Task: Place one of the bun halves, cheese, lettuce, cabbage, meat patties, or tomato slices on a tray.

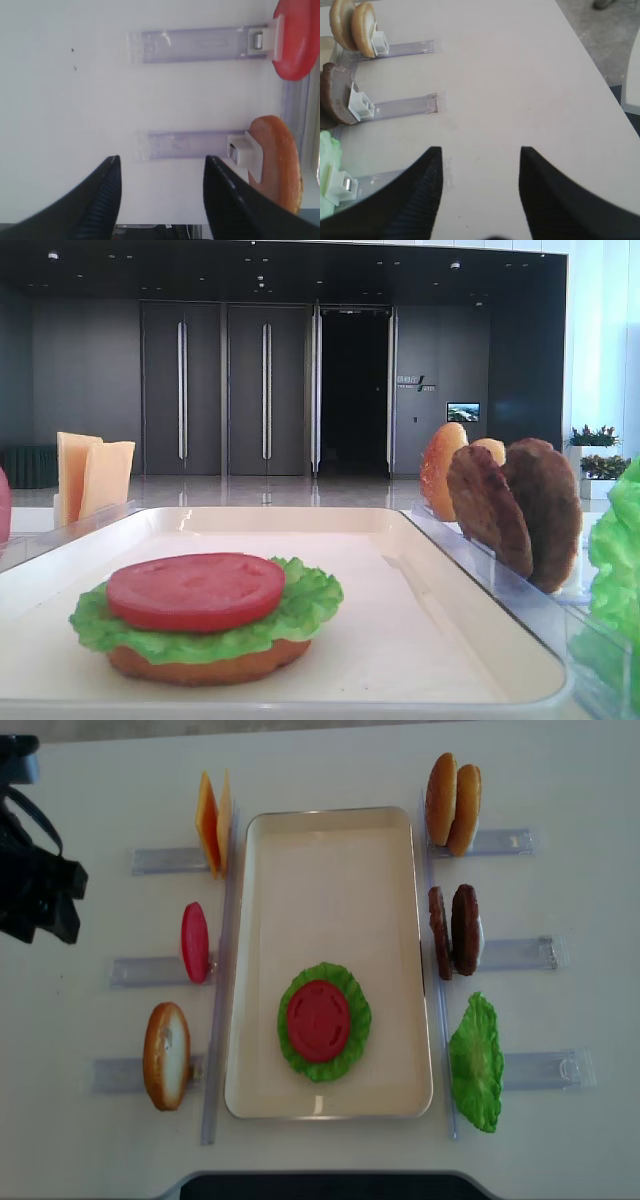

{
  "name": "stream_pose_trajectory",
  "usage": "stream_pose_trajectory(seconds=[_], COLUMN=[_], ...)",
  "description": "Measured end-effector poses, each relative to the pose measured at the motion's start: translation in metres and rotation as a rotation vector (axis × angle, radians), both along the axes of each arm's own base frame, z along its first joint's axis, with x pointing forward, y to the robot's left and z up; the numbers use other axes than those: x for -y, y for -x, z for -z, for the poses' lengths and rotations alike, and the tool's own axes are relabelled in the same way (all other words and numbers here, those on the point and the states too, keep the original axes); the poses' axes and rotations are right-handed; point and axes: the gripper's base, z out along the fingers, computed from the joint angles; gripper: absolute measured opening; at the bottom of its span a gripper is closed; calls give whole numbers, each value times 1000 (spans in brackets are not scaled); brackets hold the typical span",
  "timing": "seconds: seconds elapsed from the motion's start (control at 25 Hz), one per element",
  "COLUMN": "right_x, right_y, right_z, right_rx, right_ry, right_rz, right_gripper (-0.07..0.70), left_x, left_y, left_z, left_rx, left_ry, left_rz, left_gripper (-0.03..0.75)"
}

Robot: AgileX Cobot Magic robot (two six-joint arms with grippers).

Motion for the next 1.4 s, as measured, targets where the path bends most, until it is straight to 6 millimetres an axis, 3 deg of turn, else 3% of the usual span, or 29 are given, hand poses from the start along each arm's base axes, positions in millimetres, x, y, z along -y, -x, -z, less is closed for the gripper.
stream_pose_trajectory(seconds=[0.6, 0.84, 1.16, 1.4], right_x=[0, 0, 0, 0], right_y=[0, 0, 0, 0], right_z=[0, 0, 0, 0], right_rx=[0, 0, 0, 0], right_ry=[0, 0, 0, 0], right_rz=[0, 0, 0, 0], right_gripper=[366, 366, 366, 366], left_x=[2, 3, 5, 5], left_y=[113, 151, 197, 224], left_z=[-3, 6, 32, 28], left_rx=[240, 382, 516, 694], left_ry=[10, 13, 26, 24], left_rz=[25, 32, 33, 36], left_gripper=[399, 399, 363, 329])
